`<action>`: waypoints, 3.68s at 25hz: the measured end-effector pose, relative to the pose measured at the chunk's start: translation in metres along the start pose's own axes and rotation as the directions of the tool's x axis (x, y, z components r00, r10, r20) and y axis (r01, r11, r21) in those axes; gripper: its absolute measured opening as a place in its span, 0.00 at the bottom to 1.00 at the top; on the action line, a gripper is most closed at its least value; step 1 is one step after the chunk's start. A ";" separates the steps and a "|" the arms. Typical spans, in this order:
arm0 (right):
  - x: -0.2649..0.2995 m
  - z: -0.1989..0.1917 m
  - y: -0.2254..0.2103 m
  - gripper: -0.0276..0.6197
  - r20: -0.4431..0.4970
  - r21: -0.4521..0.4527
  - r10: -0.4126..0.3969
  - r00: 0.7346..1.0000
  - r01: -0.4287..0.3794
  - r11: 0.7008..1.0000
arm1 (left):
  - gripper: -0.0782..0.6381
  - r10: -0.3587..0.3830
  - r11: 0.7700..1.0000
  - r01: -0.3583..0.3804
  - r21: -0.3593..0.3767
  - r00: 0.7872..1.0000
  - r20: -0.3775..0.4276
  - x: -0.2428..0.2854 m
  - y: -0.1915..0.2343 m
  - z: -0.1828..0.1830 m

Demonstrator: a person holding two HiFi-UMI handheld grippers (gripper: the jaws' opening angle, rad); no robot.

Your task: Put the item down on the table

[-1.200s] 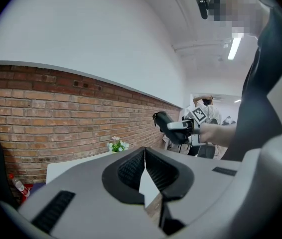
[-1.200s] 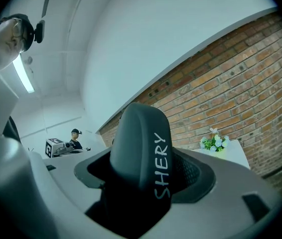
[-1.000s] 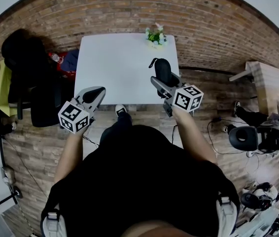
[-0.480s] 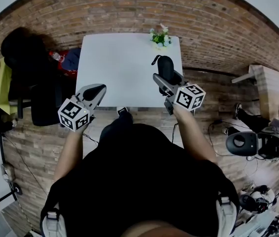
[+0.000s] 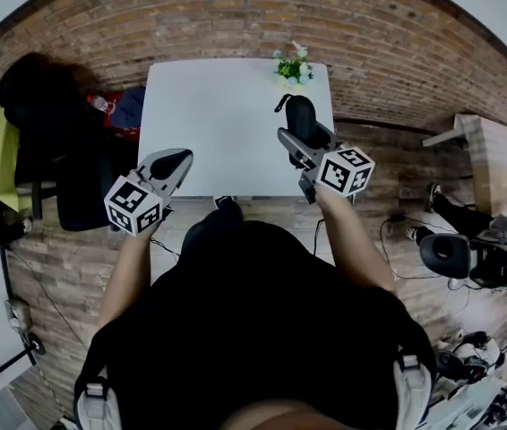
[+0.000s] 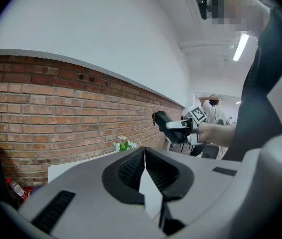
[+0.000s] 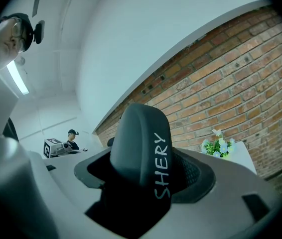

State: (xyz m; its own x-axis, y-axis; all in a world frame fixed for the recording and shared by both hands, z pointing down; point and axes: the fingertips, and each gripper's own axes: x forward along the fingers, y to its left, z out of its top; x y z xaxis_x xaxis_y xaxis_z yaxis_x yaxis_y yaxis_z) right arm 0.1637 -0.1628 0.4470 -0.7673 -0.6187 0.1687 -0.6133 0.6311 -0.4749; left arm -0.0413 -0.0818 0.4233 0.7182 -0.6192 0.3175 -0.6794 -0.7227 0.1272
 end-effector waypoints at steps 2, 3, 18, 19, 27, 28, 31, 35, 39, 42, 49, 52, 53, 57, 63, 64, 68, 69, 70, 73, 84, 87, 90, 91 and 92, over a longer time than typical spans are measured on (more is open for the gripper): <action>0.002 -0.002 -0.003 0.59 -0.006 0.004 -0.003 1.000 0.003 1.000 | 0.13 -0.002 1.000 0.002 -0.003 1.000 -0.002 0.002 0.002 -0.001; 0.003 -0.003 -0.004 0.59 -0.009 0.007 -0.004 1.000 0.004 1.000 | 0.13 -0.003 1.000 0.003 -0.004 1.000 -0.003 0.004 0.004 -0.001; 0.047 -0.004 -0.018 0.59 -0.035 0.031 -0.004 0.999 0.005 1.000 | 0.13 -0.014 0.999 0.014 -0.030 1.000 -0.020 0.016 0.046 -0.008; 0.049 -0.004 -0.019 0.59 -0.035 0.032 -0.010 0.999 0.011 0.999 | 0.13 -0.015 0.999 0.014 -0.032 1.000 -0.023 0.016 0.049 -0.008; 0.064 -0.008 -0.032 0.59 -0.057 0.030 -0.047 0.997 0.048 0.998 | 0.13 -0.016 0.999 0.014 -0.045 0.999 -0.035 0.021 0.073 -0.012; 0.066 -0.009 -0.034 0.59 -0.060 0.032 -0.048 0.997 0.050 0.998 | 0.13 -0.018 0.999 0.017 -0.046 0.999 -0.037 0.022 0.075 -0.012; 0.073 -0.011 -0.038 0.59 -0.072 0.031 -0.052 0.996 0.054 0.998 | 0.13 -0.024 0.999 0.022 -0.050 0.999 -0.039 0.027 0.082 -0.012; 0.081 -0.012 -0.048 0.59 -0.086 0.018 -0.059 0.995 0.061 0.998 | 0.13 -0.028 0.998 0.026 -0.051 0.999 -0.041 0.034 0.088 -0.010; 0.088 -0.016 -0.062 0.59 -0.107 -0.015 -0.091 0.990 0.090 0.996 | 0.13 -0.028 0.999 0.026 -0.047 0.999 -0.042 0.039 0.094 -0.008; 0.093 -0.018 -0.071 0.59 -0.118 -0.017 -0.107 0.987 0.105 0.994 | 0.13 -0.028 0.999 0.026 -0.046 0.998 -0.049 0.042 0.099 -0.010; 0.107 -0.022 -0.081 0.59 -0.135 -0.050 -0.121 0.983 0.115 0.992 | 0.13 -0.033 0.998 0.030 -0.057 0.998 -0.056 0.048 0.112 -0.011; 0.113 -0.026 -0.085 0.59 -0.147 -0.058 -0.120 0.982 0.113 0.992 | 0.13 -0.038 0.998 0.035 -0.058 0.997 -0.061 0.052 0.114 -0.010; 0.115 -0.028 -0.086 0.59 -0.150 -0.059 -0.122 0.981 0.114 0.992 | 0.13 -0.039 0.998 0.036 -0.058 0.997 -0.062 0.053 0.115 -0.010; 0.123 -0.034 -0.093 0.59 -0.168 -0.061 -0.129 0.977 0.120 0.991 | 0.13 -0.042 0.997 0.038 -0.062 0.997 -0.066 0.058 0.122 -0.010; 0.135 -0.048 -0.102 0.59 -0.202 -0.059 -0.130 0.971 0.120 0.991 | 0.13 -0.047 0.997 0.042 -0.071 0.996 -0.073 0.063 0.130 -0.015; 0.137 -0.051 -0.103 0.59 -0.208 -0.059 -0.130 0.969 0.121 0.991 | 0.13 -0.049 0.996 0.043 -0.072 0.996 -0.074 0.064 0.130 -0.015; 0.145 -0.062 -0.109 0.59 -0.231 -0.054 -0.134 0.964 0.125 0.991 | 0.13 -0.054 0.996 0.048 -0.072 0.996 -0.078 0.066 0.135 -0.015; 0.146 -0.064 -0.110 0.59 -0.237 -0.053 -0.134 0.962 0.125 0.991 | 0.13 -0.054 0.996 0.048 -0.072 0.995 -0.078 0.067 0.136 -0.015; 0.148 -0.067 -0.111 0.59 -0.242 -0.051 -0.134 0.961 0.126 0.991 | 0.13 -0.053 0.996 0.048 -0.072 0.995 -0.079 0.067 0.137 -0.015; 0.151 -0.076 -0.112 0.59 -0.260 -0.056 -0.138 0.956 0.128 0.990 | 0.13 -0.052 0.996 0.046 -0.073 0.995 -0.081 0.066 0.140 -0.015; 0.172 -0.097 -0.117 0.59 -0.306 -0.029 -0.120 0.944 0.117 0.993 | 0.13 -0.067 0.994 0.057 -0.092 0.992 -0.104 0.070 0.150 -0.024; 0.175 -0.102 -0.120 0.59 -0.324 -0.035 -0.121 0.938 0.116 0.993 | 0.13 -0.067 0.994 0.057 -0.095 0.992 -0.109 0.070 0.153 -0.026; 0.178 -0.108 -0.126 0.59 -0.338 -0.035 -0.124 0.933 0.120 0.992 | 0.13 -0.068 0.994 0.057 -0.096 0.992 -0.109 0.073 0.156 -0.026; 0.179 -0.110 -0.129 0.59 -0.344 -0.033 -0.125 0.931 0.121 0.992 | 0.13 -0.068 0.994 0.057 -0.096 0.992 -0.109 0.074 0.157 -0.026; 0.180 -0.112 -0.131 0.59 -0.349 -0.030 -0.126 0.929 0.124 0.992 | 0.13 -0.068 0.994 0.057 -0.097 0.992 -0.109 0.075 0.158 -0.026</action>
State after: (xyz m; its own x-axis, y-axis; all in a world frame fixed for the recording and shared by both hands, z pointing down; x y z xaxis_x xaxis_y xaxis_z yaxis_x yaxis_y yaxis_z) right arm 0.0844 -0.3044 0.6365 -0.7005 -0.4911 0.5178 -0.7088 0.5637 -0.4242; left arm -0.0987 -0.2348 0.4917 0.7419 -0.5313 0.4090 -0.6484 -0.7240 0.2356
